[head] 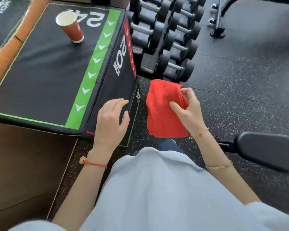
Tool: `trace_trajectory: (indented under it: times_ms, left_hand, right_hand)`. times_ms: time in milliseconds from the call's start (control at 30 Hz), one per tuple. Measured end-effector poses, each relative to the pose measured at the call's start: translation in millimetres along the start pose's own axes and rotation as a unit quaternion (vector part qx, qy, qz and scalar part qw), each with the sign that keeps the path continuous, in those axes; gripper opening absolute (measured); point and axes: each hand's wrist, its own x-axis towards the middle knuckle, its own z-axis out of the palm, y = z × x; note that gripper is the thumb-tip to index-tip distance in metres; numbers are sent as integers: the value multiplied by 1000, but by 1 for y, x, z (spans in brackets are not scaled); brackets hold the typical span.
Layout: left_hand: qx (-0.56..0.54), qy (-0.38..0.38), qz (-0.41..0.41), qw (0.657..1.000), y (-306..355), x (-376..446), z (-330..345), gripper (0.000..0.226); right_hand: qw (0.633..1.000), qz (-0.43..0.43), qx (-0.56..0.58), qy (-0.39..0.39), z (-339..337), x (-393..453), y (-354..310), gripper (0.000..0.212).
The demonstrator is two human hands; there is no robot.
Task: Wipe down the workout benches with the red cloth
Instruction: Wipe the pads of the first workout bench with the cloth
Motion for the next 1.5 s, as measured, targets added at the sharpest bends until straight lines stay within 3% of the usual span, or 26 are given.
trace_trajectory:
  times_ms: [333,567,933,1267,1500]
  left_hand:
    - [-42,-69,163,983,124,-14,70,32]
    - [-84,-97,221,967,238,-54,129,32]
    - [-104,-123,246,956,365,-97,223,33]
    - [-70,-155,266,949,429,-60,289,34]
    - [-61,-165,278,944,462,-33,325,36]
  right_hand:
    - [985,58,3,164,-135,-94,59,28]
    - [966,97,-9,239,-258,-169,104,27]
    - [954,132,-15,268,-400,-224,167,28]
    - [941,171,-7,292,-461,-190,219,27]
    - [946,188,-34,262,-499,-162,250,28]
